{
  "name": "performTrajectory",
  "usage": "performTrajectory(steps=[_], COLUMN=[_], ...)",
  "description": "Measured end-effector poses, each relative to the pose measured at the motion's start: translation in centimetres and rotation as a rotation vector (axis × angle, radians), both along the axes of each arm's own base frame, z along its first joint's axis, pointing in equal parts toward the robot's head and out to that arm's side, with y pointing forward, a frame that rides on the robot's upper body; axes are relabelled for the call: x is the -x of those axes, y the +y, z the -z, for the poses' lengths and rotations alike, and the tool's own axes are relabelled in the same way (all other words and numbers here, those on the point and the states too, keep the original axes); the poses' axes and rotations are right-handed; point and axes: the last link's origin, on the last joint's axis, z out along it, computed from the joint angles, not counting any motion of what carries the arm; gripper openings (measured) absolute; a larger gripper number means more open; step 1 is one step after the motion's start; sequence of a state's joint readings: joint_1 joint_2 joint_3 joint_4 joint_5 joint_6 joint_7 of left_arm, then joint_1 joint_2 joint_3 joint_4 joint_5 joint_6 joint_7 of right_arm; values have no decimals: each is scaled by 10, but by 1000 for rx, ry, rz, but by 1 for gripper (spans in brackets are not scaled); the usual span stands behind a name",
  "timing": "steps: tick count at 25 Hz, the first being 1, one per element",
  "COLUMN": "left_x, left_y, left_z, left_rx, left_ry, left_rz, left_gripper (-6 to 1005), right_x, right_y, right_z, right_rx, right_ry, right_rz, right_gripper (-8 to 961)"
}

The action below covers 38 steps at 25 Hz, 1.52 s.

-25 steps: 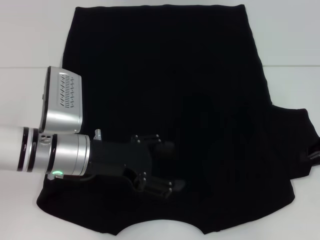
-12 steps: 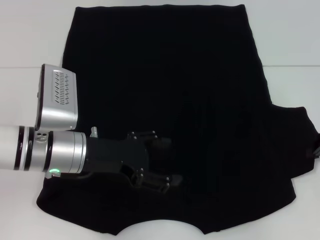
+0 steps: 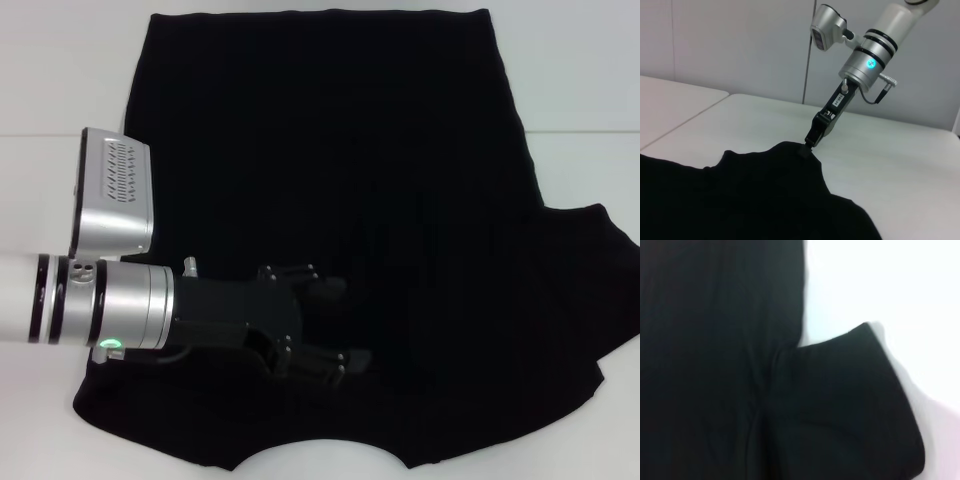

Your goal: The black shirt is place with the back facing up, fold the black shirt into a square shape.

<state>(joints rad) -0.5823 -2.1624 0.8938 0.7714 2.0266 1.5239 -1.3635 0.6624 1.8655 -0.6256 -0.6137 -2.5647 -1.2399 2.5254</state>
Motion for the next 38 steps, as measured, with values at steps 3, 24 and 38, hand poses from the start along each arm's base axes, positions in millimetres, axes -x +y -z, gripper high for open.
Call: performTrajectory(steps=[3, 24, 38], left_x=[-1, -4, 0], left_y=[-3, -7, -3], left_z=[1, 0, -4], left_rx=[22, 56, 20], left_ry=[-17, -47, -55], left_rz=[-3, -24, -52], left_gripper=[925, 917, 912], right_x=[-2, 92, 169], right_y=[-1, 42, 53], right_z=[-7, 7, 72], right_rx=[-14, 91, 312], right_ry=[-12, 13, -101], right_rz=[-7, -279, -490], right_gripper=[19, 17, 151])
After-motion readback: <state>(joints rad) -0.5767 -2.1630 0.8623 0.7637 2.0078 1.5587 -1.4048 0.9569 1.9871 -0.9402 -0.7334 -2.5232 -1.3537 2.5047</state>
